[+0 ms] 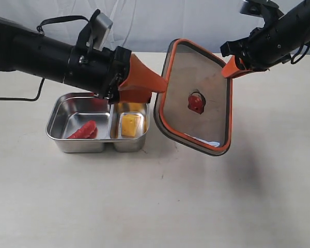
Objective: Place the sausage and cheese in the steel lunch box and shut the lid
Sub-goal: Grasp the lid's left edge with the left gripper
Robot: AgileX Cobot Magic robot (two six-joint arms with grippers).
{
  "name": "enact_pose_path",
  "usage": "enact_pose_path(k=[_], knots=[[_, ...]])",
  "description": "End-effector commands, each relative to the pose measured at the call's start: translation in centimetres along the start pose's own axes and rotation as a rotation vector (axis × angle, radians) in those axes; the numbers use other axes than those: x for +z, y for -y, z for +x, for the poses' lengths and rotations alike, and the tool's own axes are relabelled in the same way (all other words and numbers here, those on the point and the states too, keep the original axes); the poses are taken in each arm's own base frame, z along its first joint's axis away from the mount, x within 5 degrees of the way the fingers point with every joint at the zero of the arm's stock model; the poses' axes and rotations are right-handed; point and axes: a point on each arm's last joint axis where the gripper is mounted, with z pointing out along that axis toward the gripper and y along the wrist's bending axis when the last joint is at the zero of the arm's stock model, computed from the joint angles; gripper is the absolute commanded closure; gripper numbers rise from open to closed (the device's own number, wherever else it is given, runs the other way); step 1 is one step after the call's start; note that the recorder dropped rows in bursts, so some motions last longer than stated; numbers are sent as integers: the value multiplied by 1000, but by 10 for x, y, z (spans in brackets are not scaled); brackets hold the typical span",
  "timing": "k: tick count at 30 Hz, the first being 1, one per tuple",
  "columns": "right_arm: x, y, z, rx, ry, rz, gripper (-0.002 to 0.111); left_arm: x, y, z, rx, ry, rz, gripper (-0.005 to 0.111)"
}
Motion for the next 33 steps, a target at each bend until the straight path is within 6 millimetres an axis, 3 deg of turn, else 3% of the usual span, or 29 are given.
enact_pose_path(k=[1,7,8,10,12,13,30,33], knots=[[-4,-2,-2,2,17,-7,109,9,3,1,8,10,-12,46],[3,-18,-2,-32,8,-29,109,22,11,7,28,-20,-8,46],[4,-21,-2,-38,5,-32,109,23,11,9,28,-33,-13,50],[5,-23,-2,-43,2,-36,109,23,8,10,13,-42,-49,72],[5,-23,-2,-43,0,-37,109,23,4,10,35,-49,-92,103],[4,-23,-2,-44,2,-37,109,23,2,10,51,-51,-110,106],[-8,-26,-6,-72,40,-8,109,16,1,5,84,-23,-130,106],[-8,-25,-3,-98,0,3,100,15,3,4,97,-18,-128,106]])
